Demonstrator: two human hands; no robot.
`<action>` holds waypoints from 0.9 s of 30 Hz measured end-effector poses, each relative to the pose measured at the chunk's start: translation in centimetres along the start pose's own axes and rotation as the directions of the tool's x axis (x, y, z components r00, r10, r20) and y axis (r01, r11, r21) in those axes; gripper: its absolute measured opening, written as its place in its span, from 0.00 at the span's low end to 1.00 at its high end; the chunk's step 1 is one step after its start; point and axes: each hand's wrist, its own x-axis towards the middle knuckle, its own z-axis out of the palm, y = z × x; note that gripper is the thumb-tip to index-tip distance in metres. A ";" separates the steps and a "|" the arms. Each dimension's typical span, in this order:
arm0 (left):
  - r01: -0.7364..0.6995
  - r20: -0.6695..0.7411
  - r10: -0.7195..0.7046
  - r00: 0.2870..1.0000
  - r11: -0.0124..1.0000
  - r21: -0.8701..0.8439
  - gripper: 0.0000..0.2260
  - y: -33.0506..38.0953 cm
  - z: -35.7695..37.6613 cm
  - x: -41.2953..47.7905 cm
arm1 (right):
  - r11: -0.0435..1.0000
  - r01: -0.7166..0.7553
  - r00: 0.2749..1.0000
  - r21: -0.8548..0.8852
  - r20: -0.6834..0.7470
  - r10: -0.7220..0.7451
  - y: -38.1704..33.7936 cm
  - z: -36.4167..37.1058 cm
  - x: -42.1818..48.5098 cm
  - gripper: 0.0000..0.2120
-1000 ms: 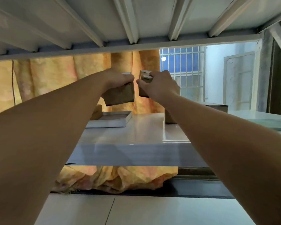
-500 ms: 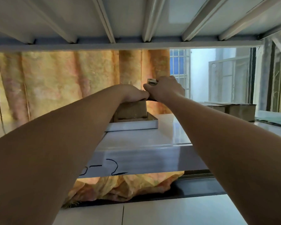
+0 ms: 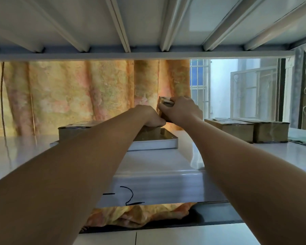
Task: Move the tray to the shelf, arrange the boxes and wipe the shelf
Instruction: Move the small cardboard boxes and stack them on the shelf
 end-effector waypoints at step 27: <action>-0.215 0.282 0.168 0.944 0.966 0.145 0.32 -1.0 -0.4 -1.4 | 0.977 -0.129 0.987 0.171 0.118 0.110 1.0 -0.2 -0.6 0.23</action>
